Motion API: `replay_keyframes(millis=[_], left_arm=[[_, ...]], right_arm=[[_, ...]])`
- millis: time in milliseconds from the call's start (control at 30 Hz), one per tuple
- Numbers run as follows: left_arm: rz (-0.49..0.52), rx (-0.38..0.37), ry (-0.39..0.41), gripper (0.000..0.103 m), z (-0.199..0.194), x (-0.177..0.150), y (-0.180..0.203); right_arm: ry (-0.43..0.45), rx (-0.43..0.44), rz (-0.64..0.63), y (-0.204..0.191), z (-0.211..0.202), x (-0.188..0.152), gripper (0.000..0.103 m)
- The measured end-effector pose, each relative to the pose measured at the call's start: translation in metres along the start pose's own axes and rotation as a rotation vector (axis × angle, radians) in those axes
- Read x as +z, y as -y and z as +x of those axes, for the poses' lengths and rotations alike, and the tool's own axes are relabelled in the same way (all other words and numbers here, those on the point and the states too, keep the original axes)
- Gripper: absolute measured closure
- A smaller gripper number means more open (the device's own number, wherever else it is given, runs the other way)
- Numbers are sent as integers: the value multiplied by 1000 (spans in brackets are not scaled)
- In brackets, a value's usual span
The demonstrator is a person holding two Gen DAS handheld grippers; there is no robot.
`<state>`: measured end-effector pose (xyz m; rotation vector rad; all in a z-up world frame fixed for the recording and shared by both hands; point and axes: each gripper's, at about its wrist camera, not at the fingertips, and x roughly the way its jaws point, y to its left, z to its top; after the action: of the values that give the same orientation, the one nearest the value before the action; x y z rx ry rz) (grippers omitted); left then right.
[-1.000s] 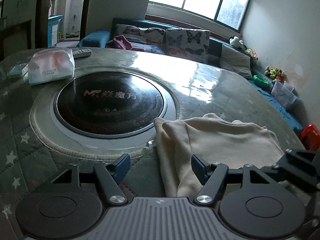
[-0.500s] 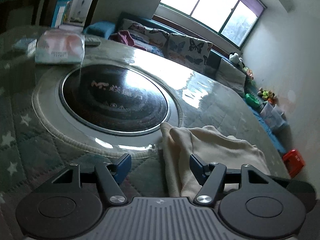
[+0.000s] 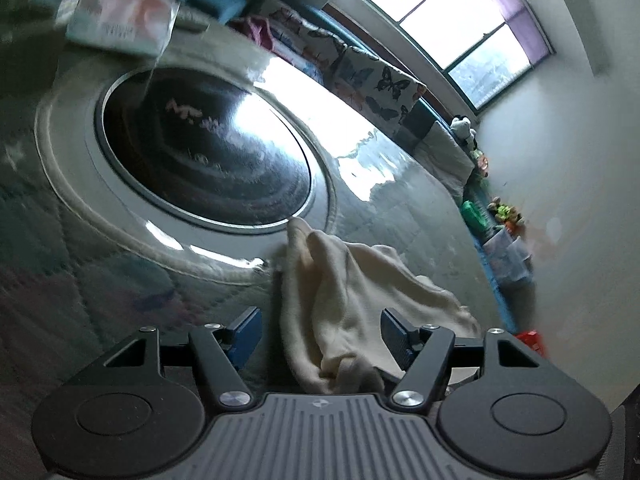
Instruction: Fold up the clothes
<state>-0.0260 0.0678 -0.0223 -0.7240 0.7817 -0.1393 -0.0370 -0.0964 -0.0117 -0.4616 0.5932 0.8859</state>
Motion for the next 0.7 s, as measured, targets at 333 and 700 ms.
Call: replay_keyframes(millis=[333, 700], left_arm=[[-172, -62, -62, 34, 26, 6, 2], [-219, -68, -86, 68, 40, 5, -6]], right_arm=[[75, 67, 144, 35, -26, 1, 98], [105, 142, 153, 37, -32, -14, 99]])
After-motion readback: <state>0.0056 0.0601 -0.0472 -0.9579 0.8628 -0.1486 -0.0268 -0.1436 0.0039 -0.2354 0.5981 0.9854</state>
